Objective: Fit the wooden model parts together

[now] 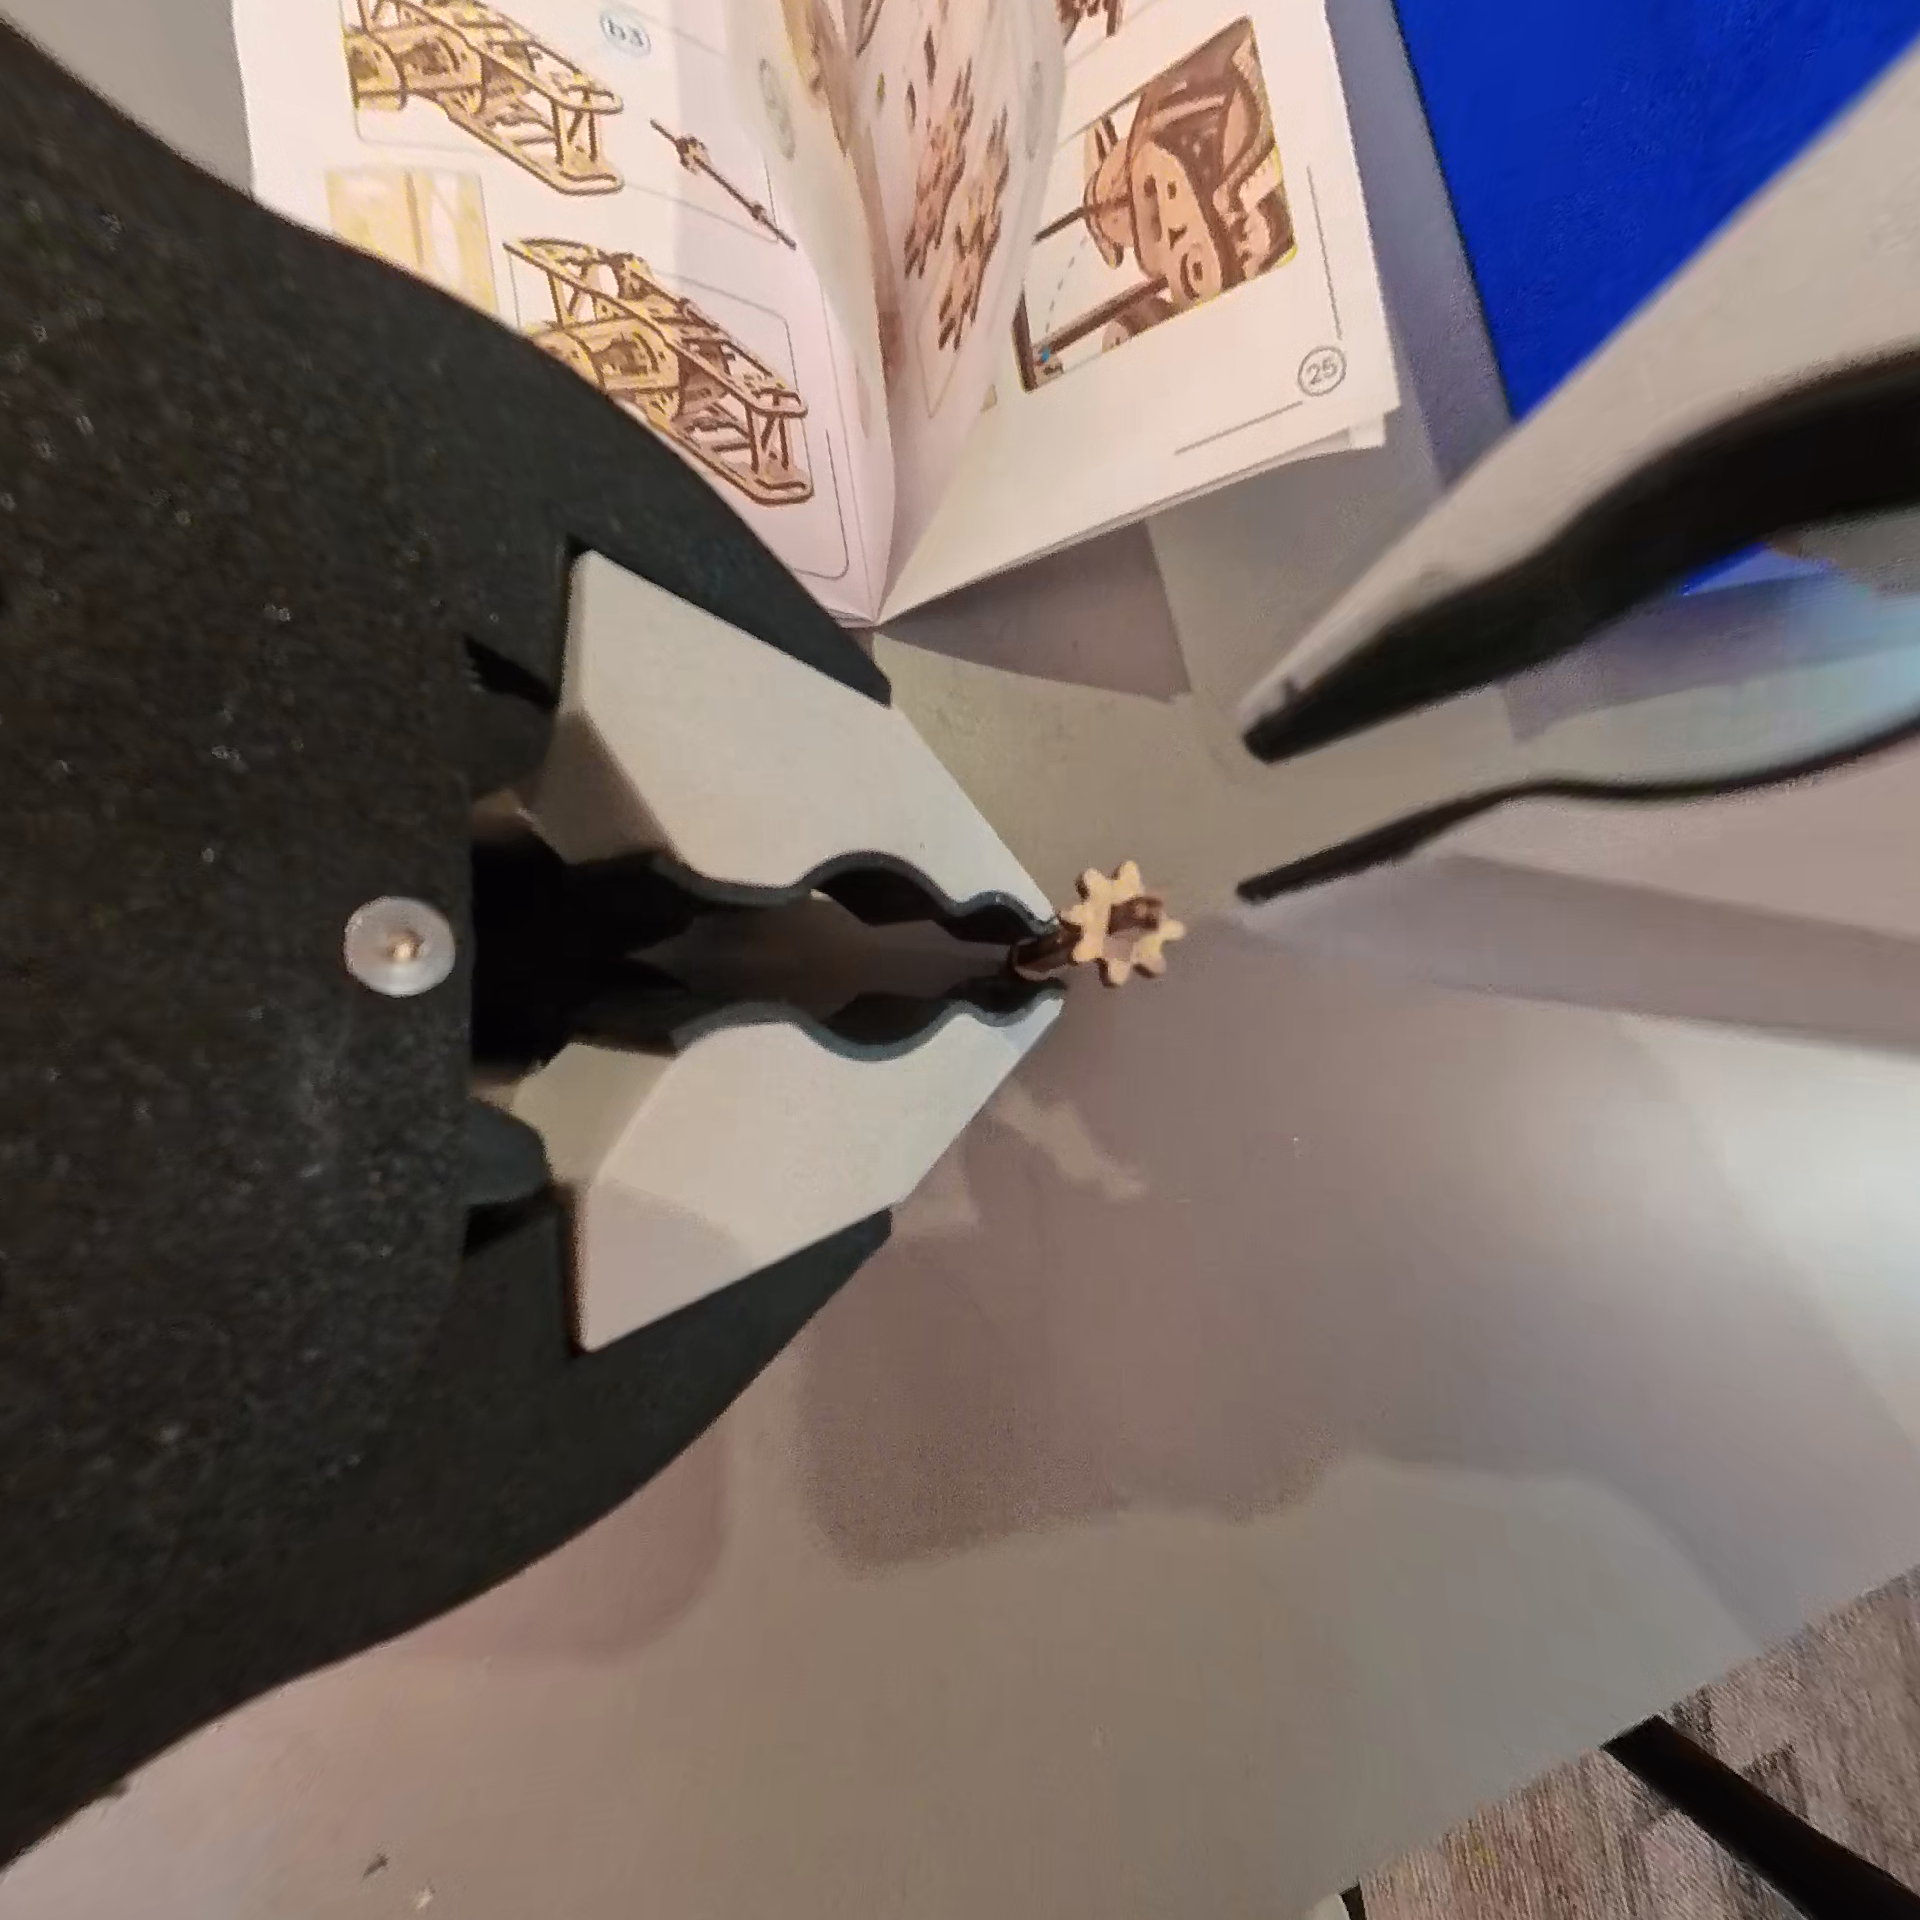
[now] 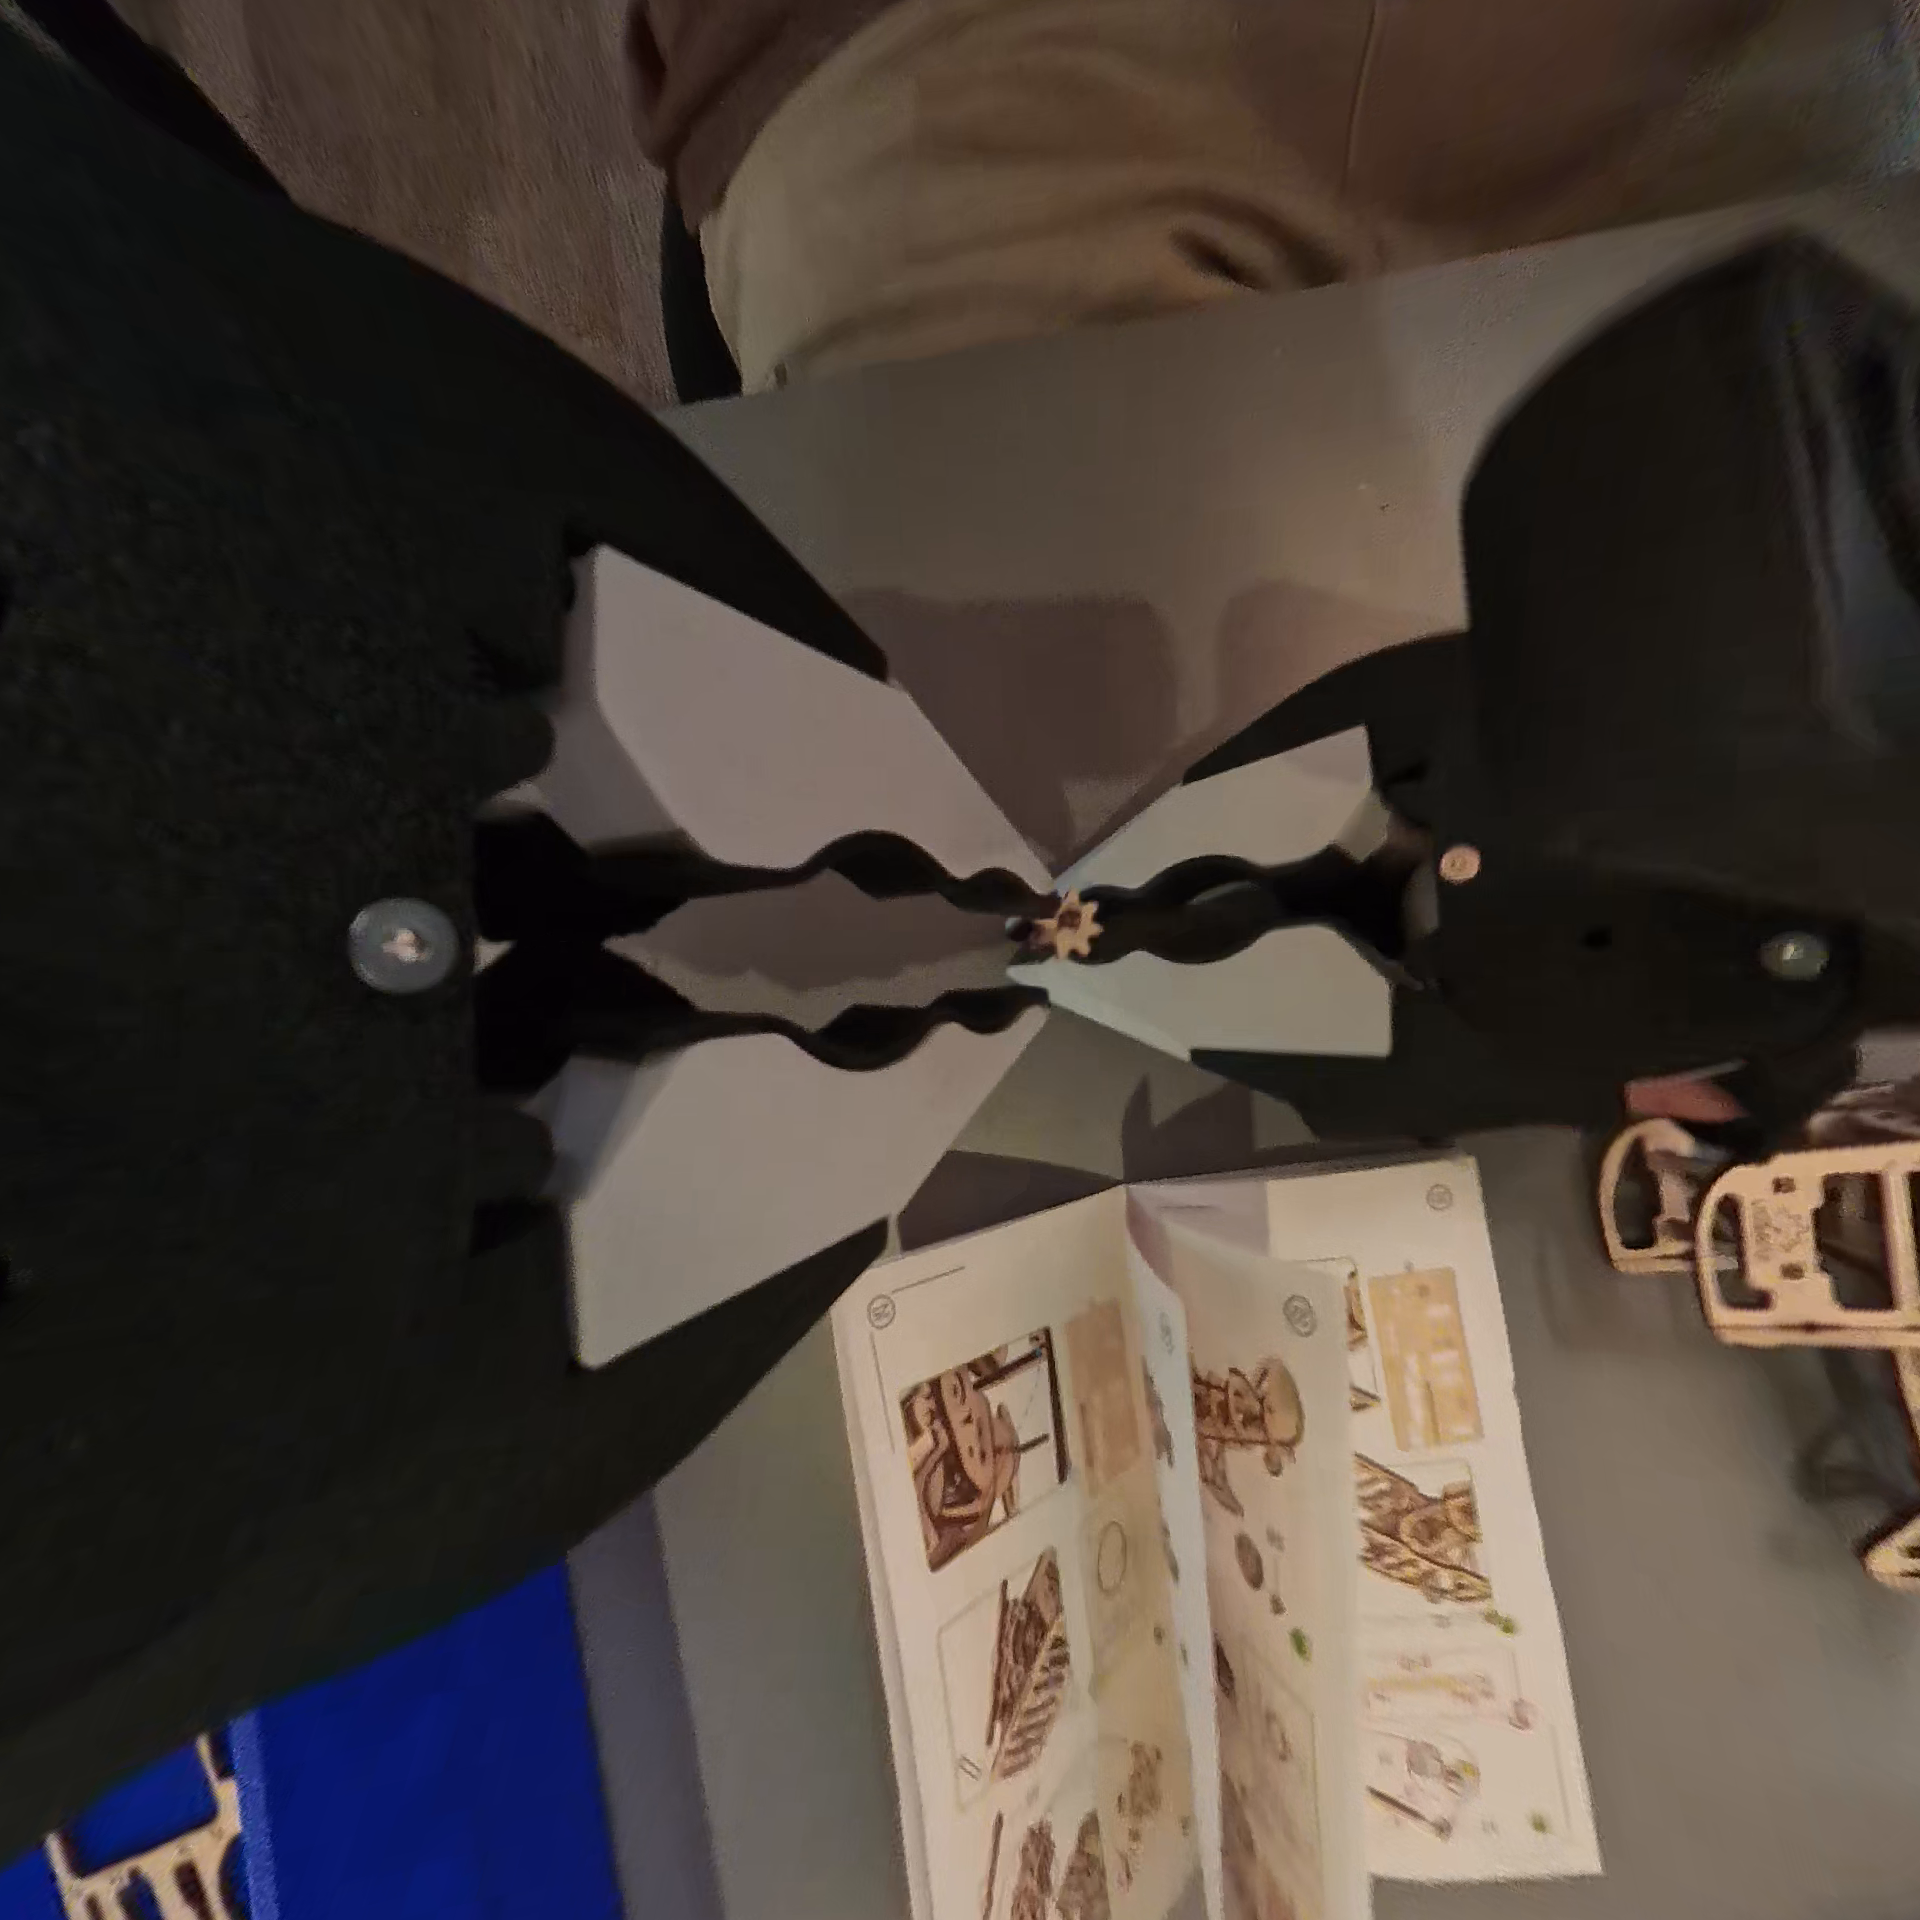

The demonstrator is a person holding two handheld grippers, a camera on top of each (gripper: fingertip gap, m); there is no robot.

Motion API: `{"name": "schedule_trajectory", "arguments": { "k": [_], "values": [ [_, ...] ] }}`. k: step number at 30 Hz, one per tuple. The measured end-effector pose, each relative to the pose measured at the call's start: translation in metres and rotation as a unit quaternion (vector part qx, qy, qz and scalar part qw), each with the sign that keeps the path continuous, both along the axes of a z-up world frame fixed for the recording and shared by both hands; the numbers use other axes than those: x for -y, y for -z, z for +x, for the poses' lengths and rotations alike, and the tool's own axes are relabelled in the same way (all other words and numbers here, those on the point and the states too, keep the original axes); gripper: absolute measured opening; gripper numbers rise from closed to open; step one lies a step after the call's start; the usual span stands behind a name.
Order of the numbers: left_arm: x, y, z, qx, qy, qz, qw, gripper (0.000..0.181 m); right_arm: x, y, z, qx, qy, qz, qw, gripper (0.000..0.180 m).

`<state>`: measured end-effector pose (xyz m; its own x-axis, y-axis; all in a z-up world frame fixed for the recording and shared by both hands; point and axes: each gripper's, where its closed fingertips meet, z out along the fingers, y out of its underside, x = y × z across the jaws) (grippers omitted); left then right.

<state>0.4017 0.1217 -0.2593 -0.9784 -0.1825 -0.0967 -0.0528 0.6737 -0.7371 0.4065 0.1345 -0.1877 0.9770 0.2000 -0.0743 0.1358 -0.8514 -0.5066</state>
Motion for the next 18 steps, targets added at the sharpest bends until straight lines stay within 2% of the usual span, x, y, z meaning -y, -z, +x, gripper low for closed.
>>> {"name": "schedule_trajectory", "arguments": {
  "k": [4,7,13,18],
  "values": [
    [0.000,0.000,0.000,0.005,-0.001,0.001,1.000,0.005,-0.003,0.002,-0.006,0.040,-0.008,0.026,0.999,0.005],
    [0.000,0.000,0.000,0.008,-0.001,0.001,1.000,0.005,-0.006,0.003,-0.013,0.006,-0.004,0.033,0.999,0.006],
    [0.000,0.000,0.001,0.014,-0.002,0.003,1.000,0.004,-0.005,0.015,-0.009,0.015,0.000,0.029,0.999,0.006],
    [0.000,0.000,0.000,0.012,-0.001,0.002,1.000,0.005,-0.009,-0.006,-0.009,-0.003,0.013,0.071,0.997,0.001]
  ]
}}
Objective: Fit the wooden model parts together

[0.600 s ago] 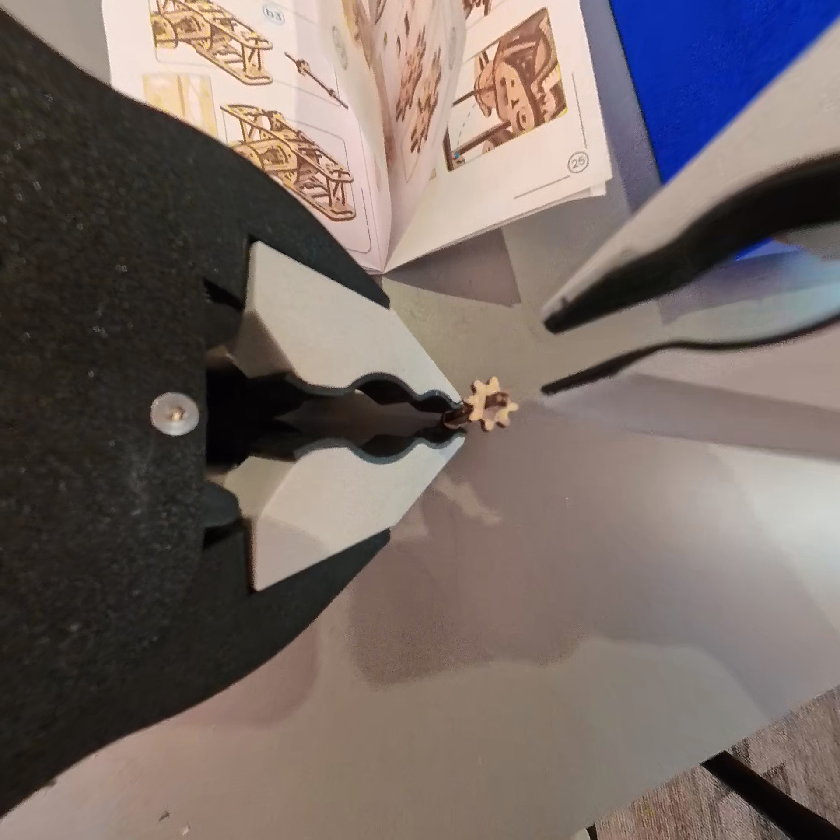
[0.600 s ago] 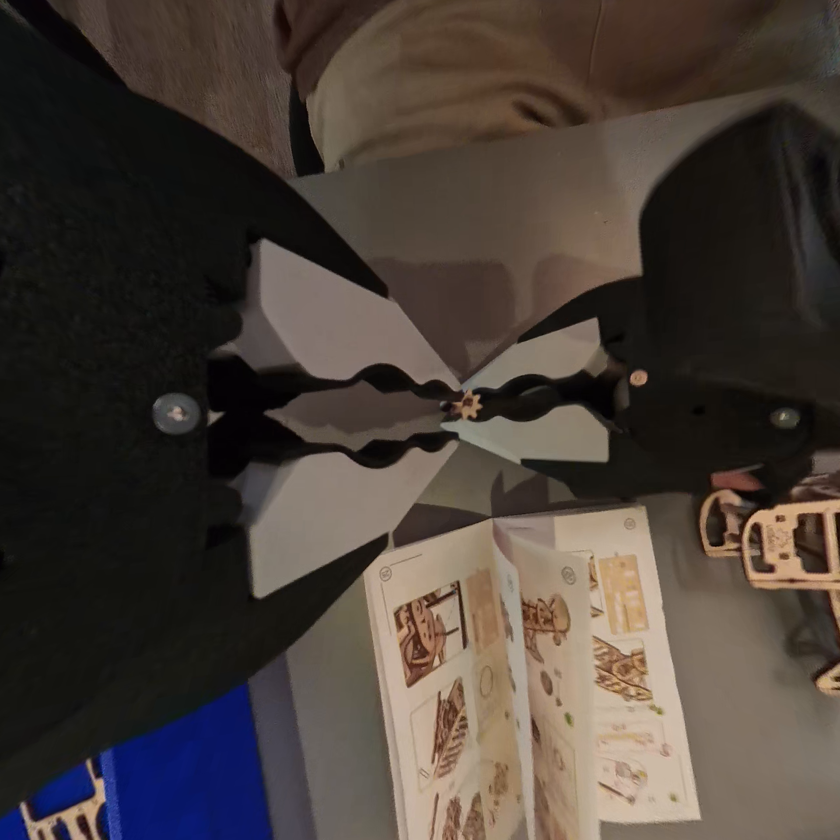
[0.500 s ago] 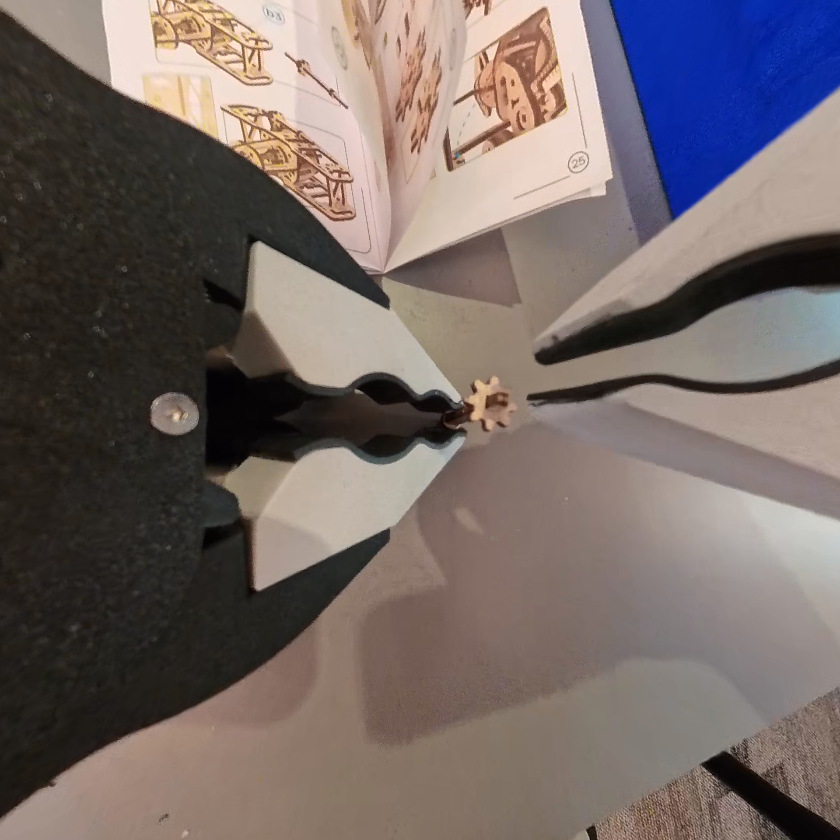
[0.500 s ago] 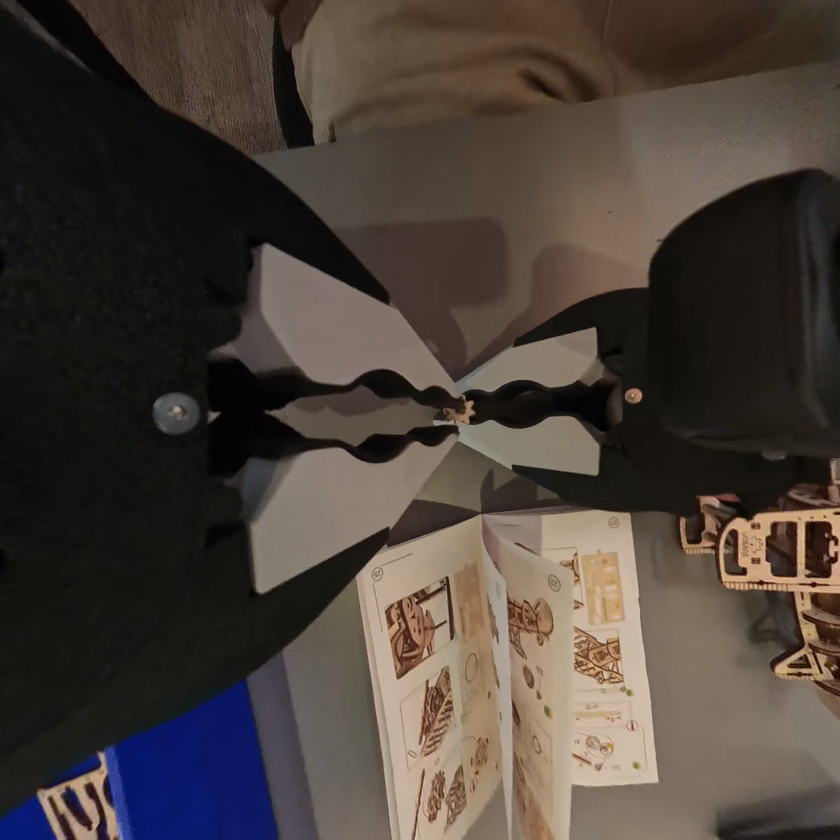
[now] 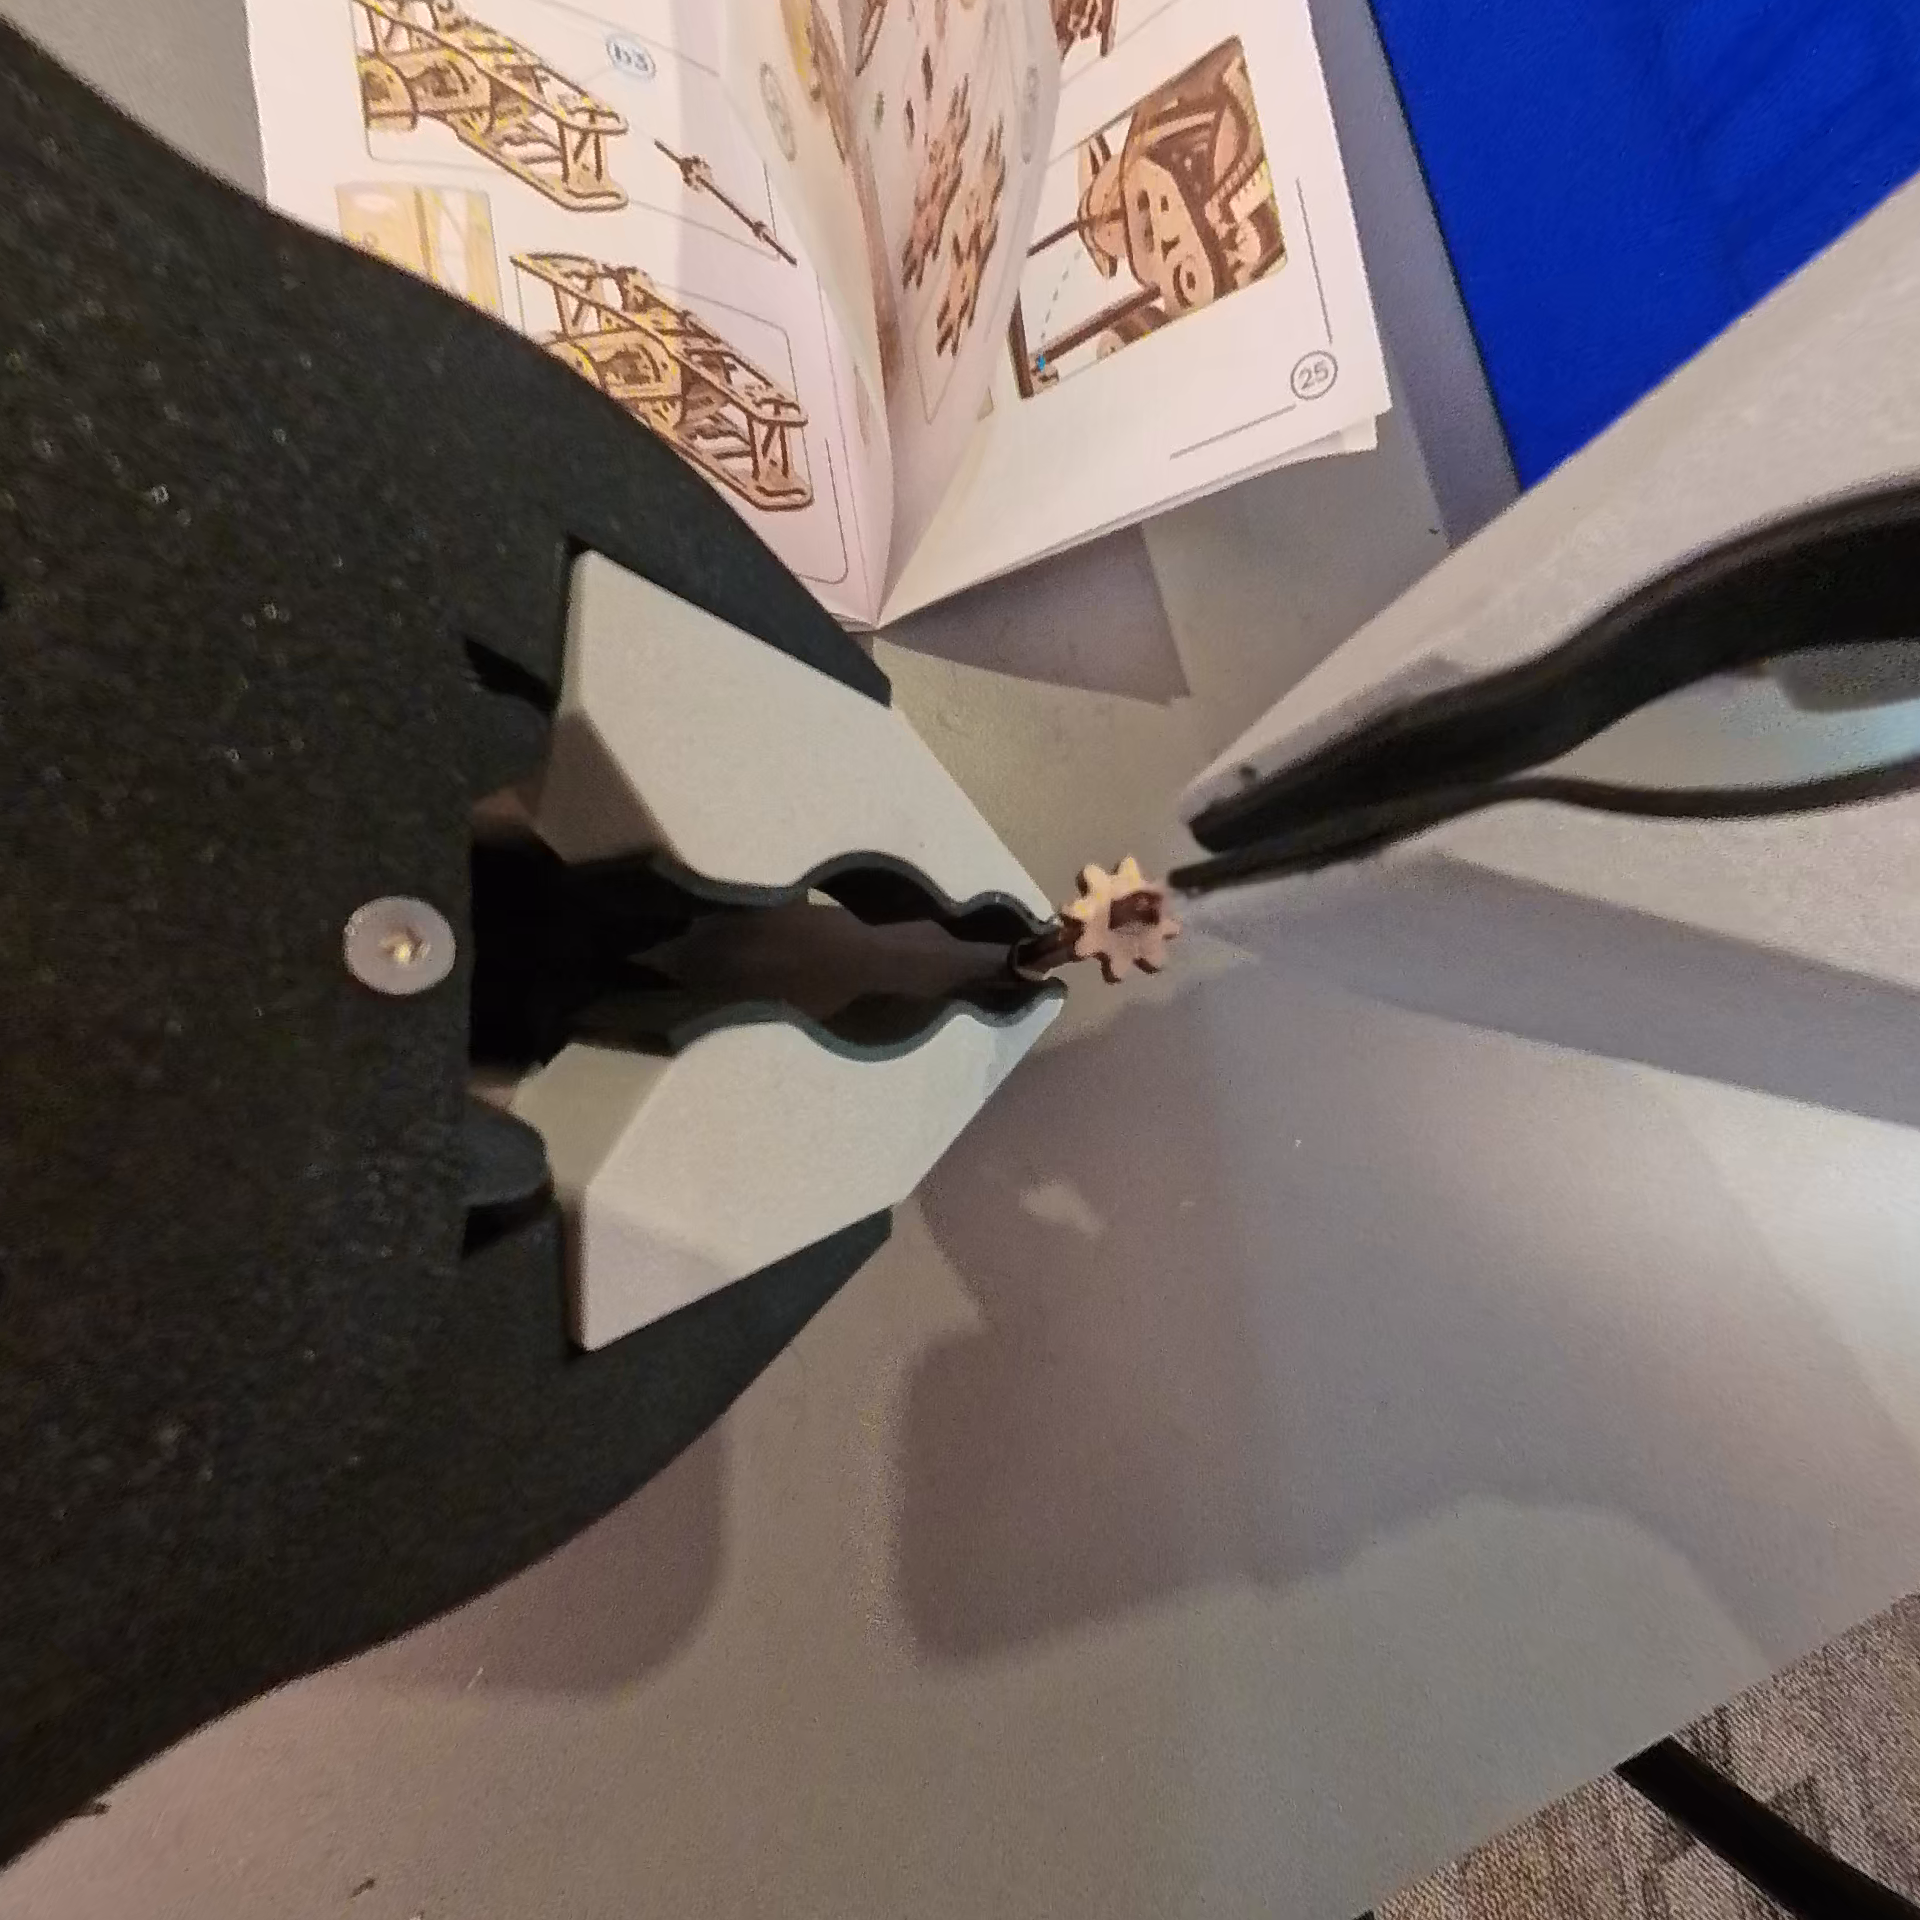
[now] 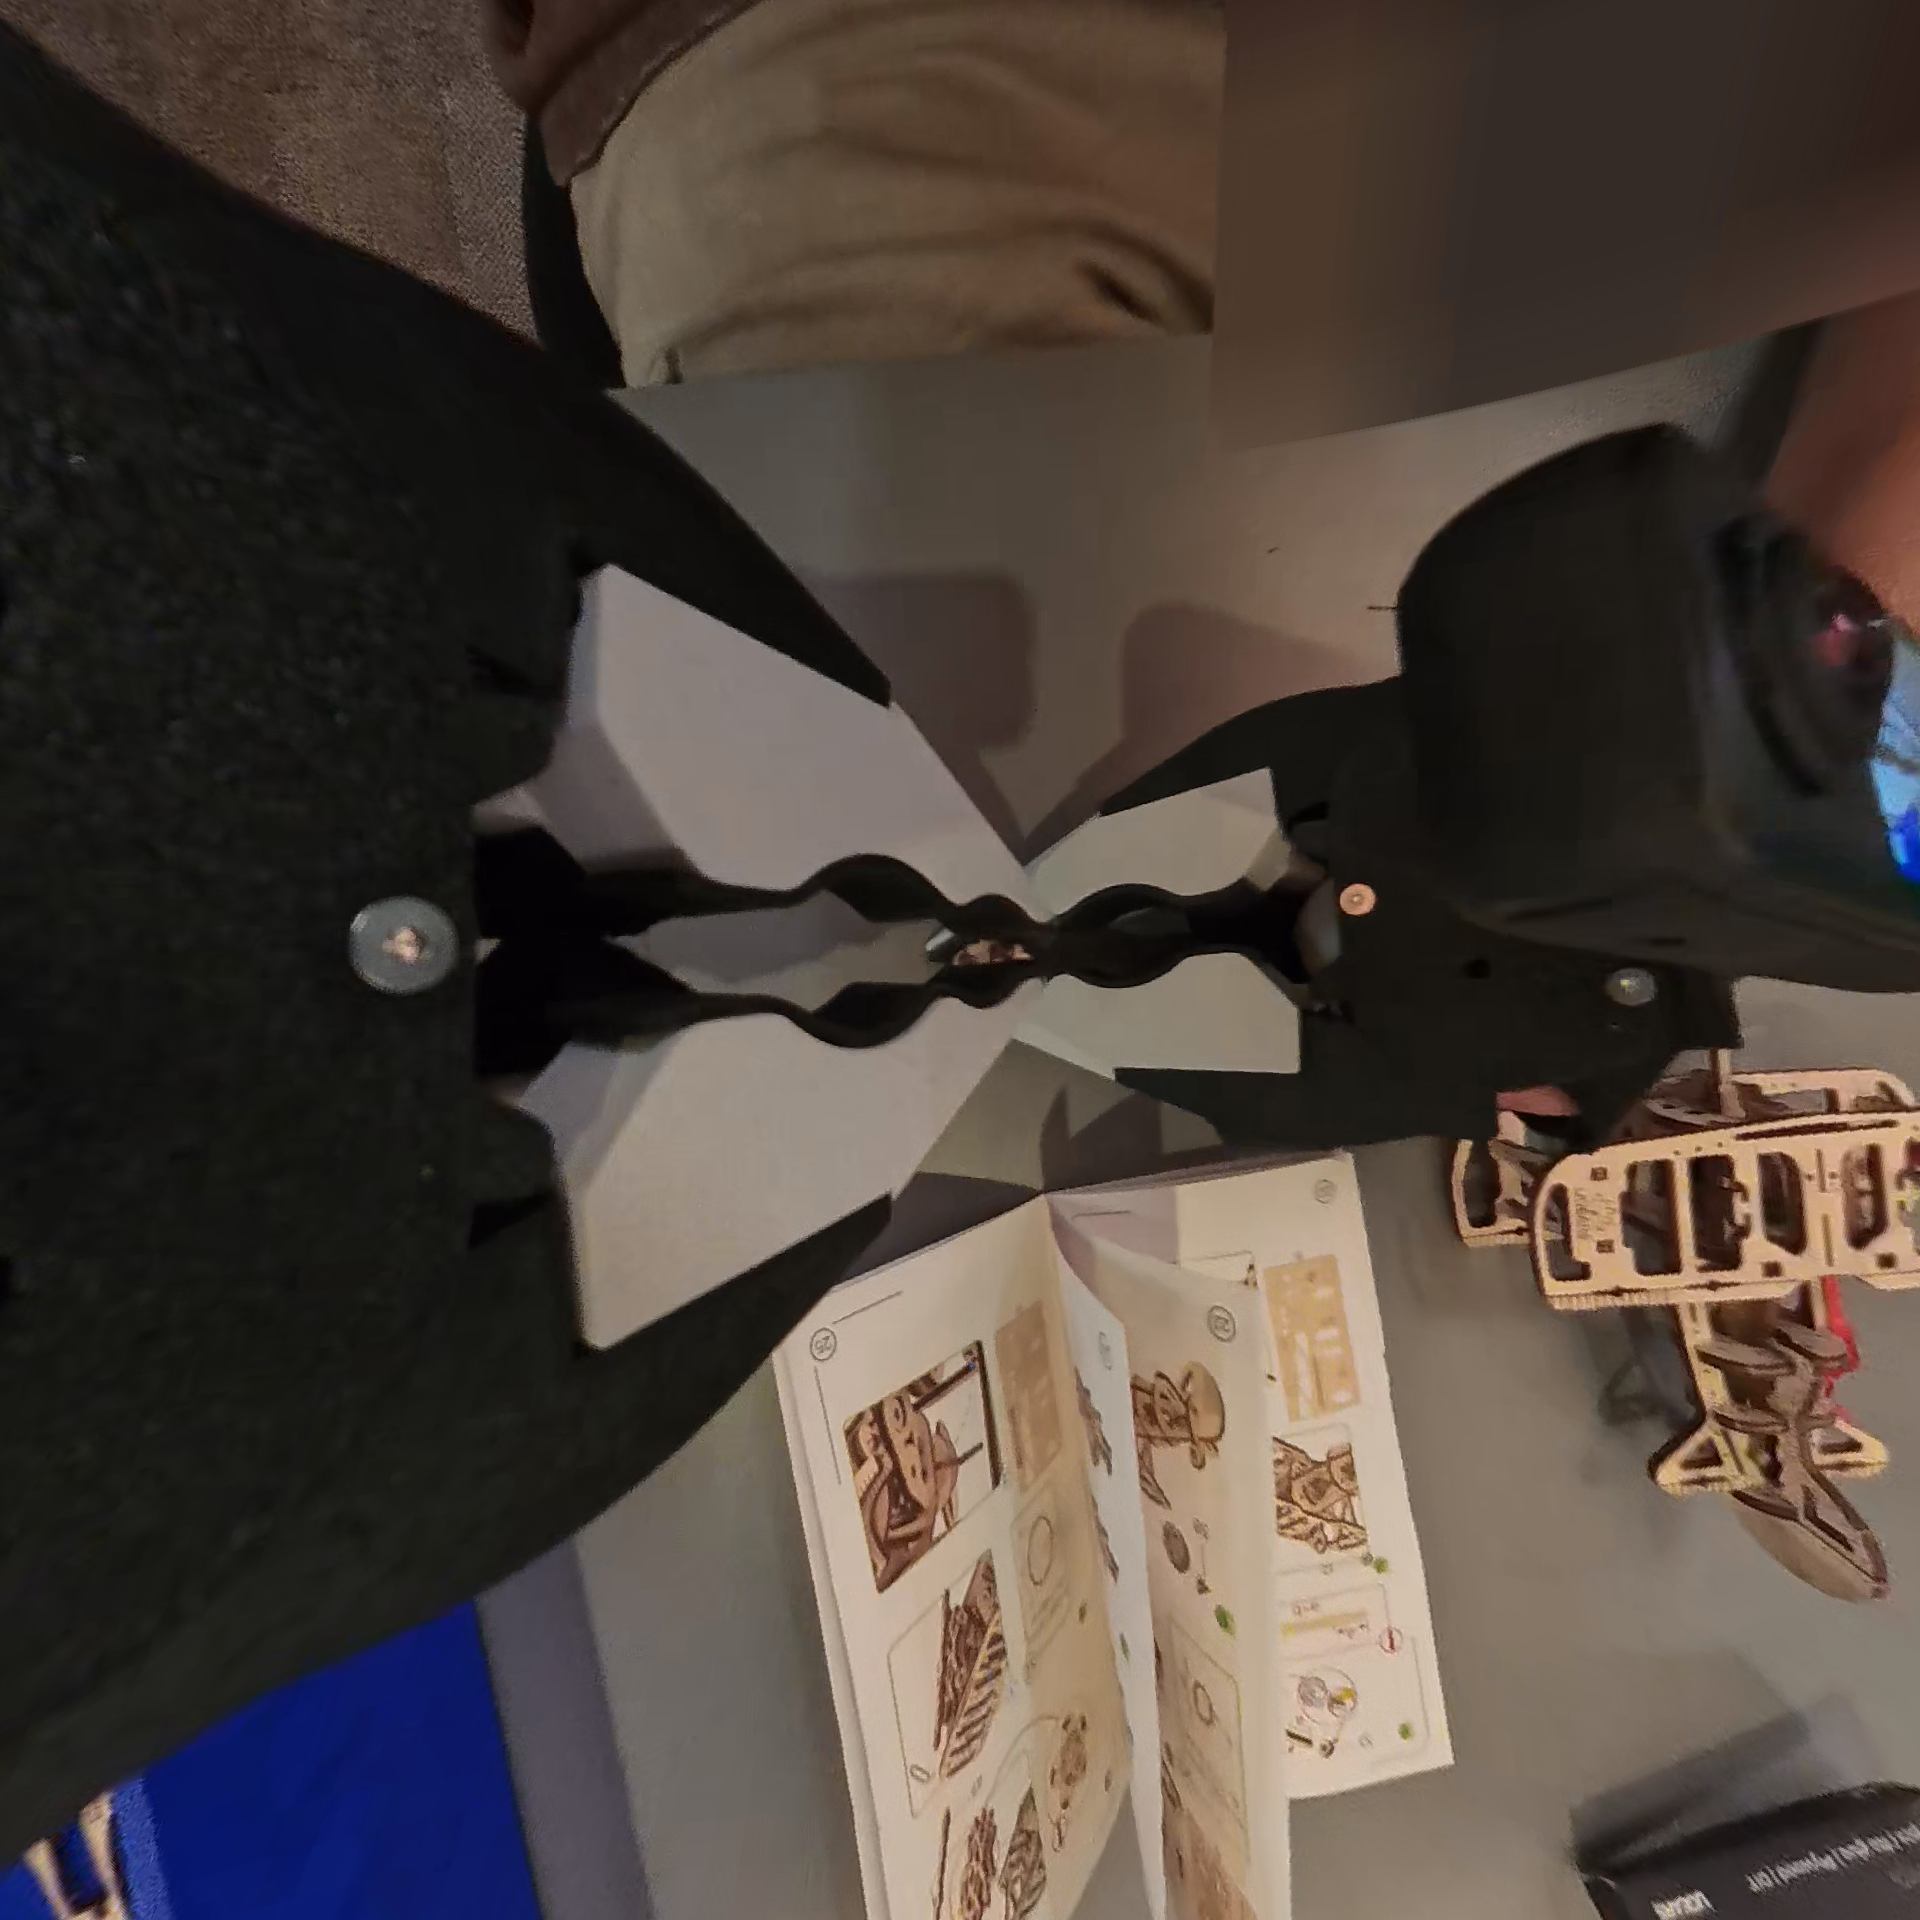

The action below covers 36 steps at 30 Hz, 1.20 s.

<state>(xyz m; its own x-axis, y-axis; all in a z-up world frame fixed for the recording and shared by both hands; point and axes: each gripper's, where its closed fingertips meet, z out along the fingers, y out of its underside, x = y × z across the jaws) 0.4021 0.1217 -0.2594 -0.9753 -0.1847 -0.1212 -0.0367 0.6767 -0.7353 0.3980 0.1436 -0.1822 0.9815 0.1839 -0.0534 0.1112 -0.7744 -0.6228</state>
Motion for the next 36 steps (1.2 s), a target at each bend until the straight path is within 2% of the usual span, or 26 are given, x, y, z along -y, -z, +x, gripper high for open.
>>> {"name": "schedule_trajectory", "arguments": {
  "k": [4,10,14,24,28,36],
  "values": [
    [0.000,0.000,0.000,0.000,0.001,0.000,1.000,0.005,0.002,0.020,-0.002,0.006,-0.001,-0.010,1.000,0.003],
    [0.000,0.000,0.000,-0.001,-0.001,0.000,1.000,0.005,0.002,0.018,0.001,0.017,0.002,-0.004,1.000,0.004],
    [0.000,0.000,0.000,0.001,0.000,0.001,1.000,0.005,-0.006,-0.003,-0.001,-0.013,0.009,0.065,0.998,0.004],
    [0.000,0.000,0.000,-0.003,0.000,0.000,1.000,0.005,-0.002,0.010,0.003,0.001,0.033,0.155,0.987,0.006],
    [0.000,0.000,0.000,-0.004,0.000,0.000,1.000,0.005,-0.004,0.000,0.002,-0.028,0.044,0.209,0.977,0.004],
    [0.000,0.000,0.000,-0.005,0.000,-0.001,1.000,0.005,-0.004,0.004,0.002,-0.019,0.045,0.213,0.976,0.004]
  ]
}}
